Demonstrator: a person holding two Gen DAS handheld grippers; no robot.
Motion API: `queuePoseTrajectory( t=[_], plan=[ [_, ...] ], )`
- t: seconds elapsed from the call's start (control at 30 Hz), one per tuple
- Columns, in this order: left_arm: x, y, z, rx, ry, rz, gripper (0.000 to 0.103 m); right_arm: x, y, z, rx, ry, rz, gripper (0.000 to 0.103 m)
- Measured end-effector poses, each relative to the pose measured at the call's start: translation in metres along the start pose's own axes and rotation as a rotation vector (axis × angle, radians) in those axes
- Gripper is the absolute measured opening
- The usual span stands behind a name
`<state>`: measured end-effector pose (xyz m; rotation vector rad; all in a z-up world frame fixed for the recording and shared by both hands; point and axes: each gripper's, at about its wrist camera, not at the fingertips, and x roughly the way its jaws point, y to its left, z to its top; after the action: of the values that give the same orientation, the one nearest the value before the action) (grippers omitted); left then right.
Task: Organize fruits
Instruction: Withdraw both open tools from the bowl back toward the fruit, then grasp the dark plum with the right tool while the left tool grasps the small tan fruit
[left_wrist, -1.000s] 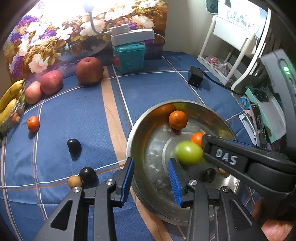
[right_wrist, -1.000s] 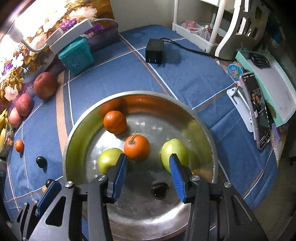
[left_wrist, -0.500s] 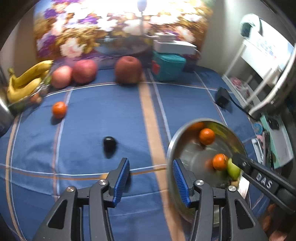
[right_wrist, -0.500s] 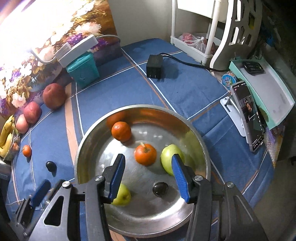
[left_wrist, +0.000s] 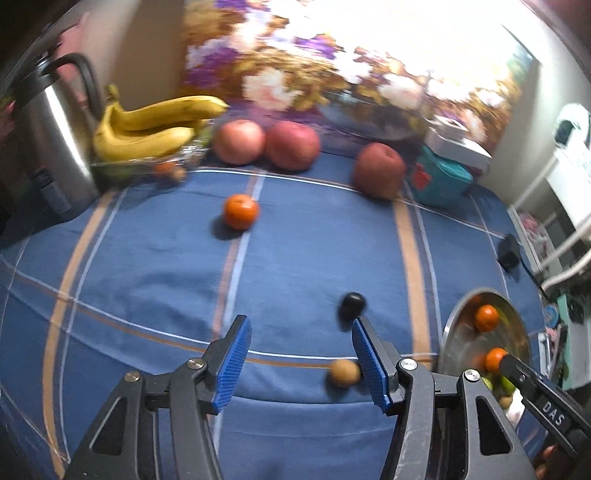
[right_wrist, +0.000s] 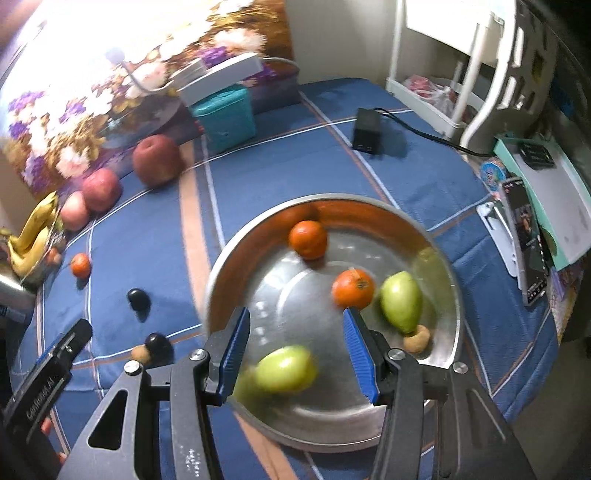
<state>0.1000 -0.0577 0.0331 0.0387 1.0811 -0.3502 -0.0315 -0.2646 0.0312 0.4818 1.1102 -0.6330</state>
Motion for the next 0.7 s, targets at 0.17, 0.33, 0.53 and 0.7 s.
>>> queuePoseTrajectory(
  t=[0.17,0.33,0.53,0.7],
  plan=[
    [-0.003,0.017,0.004,-0.019,-0.012,0.036,0.071,-0.004,0.02,-0.003,-0.046,-0.004,0.014,0.053],
    [-0.003,0.022,0.003,-0.019,-0.004,0.068,0.083,-0.004,0.039,-0.007,-0.088,-0.006,0.021,0.059],
    [0.003,0.028,-0.001,-0.03,0.016,0.089,0.1,-0.002,0.059,-0.012,-0.132,-0.013,0.043,0.069],
    [0.002,0.034,0.0,-0.041,-0.008,0.127,0.103,0.004,0.07,-0.016,-0.162,-0.011,0.052,0.084]
  ],
)
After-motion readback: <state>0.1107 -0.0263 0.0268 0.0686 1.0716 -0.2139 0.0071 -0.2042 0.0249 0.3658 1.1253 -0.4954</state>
